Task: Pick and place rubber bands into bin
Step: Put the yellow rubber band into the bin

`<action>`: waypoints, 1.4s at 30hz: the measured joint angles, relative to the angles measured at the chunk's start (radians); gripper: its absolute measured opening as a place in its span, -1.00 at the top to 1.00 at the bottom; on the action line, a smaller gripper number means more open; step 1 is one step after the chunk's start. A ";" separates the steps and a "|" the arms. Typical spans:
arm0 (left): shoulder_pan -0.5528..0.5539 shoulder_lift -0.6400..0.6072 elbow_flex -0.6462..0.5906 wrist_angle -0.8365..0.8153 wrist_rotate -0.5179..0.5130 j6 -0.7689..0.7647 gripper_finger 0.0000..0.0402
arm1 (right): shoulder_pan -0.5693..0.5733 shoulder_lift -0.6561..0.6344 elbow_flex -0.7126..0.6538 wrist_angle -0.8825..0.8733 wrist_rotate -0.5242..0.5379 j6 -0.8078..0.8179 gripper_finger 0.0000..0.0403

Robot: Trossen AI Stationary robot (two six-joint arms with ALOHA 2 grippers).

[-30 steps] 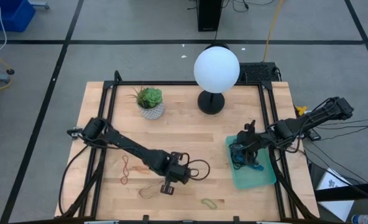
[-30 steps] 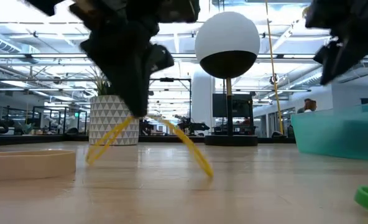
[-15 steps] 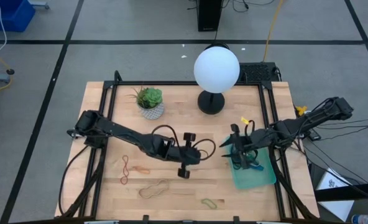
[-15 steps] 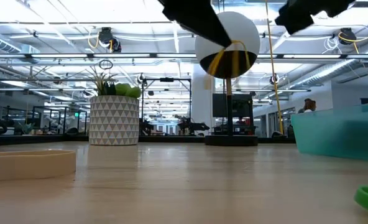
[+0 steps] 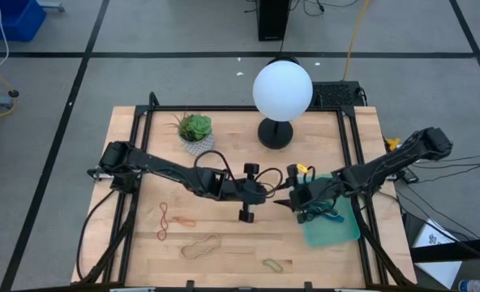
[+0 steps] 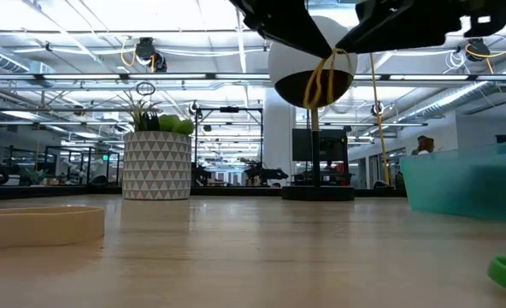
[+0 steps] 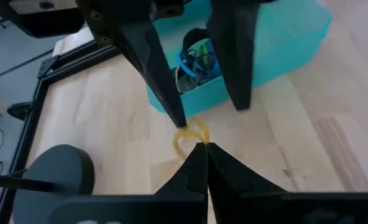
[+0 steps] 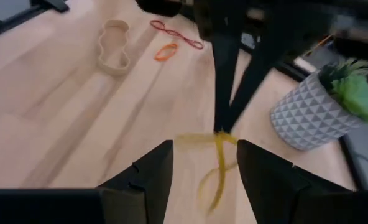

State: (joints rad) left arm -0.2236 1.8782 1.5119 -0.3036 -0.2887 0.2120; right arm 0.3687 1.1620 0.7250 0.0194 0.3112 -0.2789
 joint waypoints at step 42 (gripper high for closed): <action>0.003 -0.001 0.001 -0.022 -0.013 -0.016 0.41 | 0.000 0.076 0.000 0.070 0.109 -0.010 0.99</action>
State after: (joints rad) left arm -0.2207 1.8774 1.5127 -0.3258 -0.3019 0.1959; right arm 0.3687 1.2385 0.7254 0.0898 0.4202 -0.2886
